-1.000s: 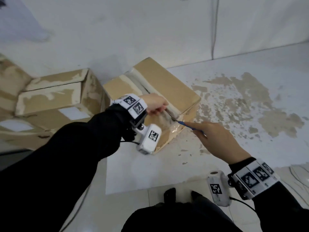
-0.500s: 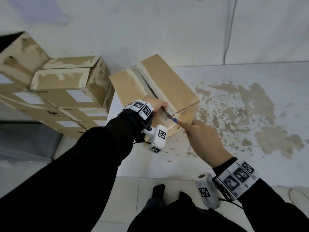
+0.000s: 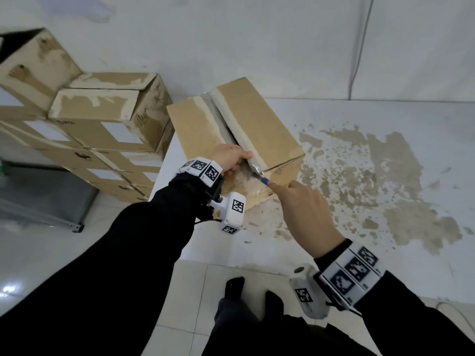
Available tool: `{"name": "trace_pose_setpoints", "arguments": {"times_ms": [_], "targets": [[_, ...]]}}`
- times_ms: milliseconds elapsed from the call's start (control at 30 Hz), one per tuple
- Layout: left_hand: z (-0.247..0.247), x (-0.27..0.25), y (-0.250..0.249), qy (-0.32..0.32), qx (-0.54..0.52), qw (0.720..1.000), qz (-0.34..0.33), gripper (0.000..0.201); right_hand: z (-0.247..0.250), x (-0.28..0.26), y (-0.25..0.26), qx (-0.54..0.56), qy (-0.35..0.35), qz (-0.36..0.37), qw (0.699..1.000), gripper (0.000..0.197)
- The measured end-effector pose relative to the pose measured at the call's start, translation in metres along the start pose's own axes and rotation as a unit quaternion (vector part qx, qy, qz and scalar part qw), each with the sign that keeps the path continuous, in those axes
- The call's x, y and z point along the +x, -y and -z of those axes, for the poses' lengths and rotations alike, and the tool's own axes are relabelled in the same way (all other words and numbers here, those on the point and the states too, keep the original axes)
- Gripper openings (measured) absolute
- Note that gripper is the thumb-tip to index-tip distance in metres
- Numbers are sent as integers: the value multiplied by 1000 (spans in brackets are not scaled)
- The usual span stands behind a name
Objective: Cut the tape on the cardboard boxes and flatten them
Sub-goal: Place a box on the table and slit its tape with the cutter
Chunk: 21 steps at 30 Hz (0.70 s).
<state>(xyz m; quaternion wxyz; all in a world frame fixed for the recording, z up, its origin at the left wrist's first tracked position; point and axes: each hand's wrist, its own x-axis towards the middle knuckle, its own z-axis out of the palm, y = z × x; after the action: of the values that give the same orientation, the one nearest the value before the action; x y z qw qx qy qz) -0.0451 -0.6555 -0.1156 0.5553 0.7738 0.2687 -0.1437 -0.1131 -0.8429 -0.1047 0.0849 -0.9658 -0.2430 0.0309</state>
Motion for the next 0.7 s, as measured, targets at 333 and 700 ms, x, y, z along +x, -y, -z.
{"name": "trace_pose_setpoints", "arguments": {"times_ms": [333, 700], "targets": [[-6, -3, -1, -43, 52, 997, -34, 35, 22, -15, -48, 167, -26, -6, 986, 40], [30, -2, -30, 58, 480, 871, -88, 24, 38, 54, -108, 362, -98, -140, 916, 28]]}}
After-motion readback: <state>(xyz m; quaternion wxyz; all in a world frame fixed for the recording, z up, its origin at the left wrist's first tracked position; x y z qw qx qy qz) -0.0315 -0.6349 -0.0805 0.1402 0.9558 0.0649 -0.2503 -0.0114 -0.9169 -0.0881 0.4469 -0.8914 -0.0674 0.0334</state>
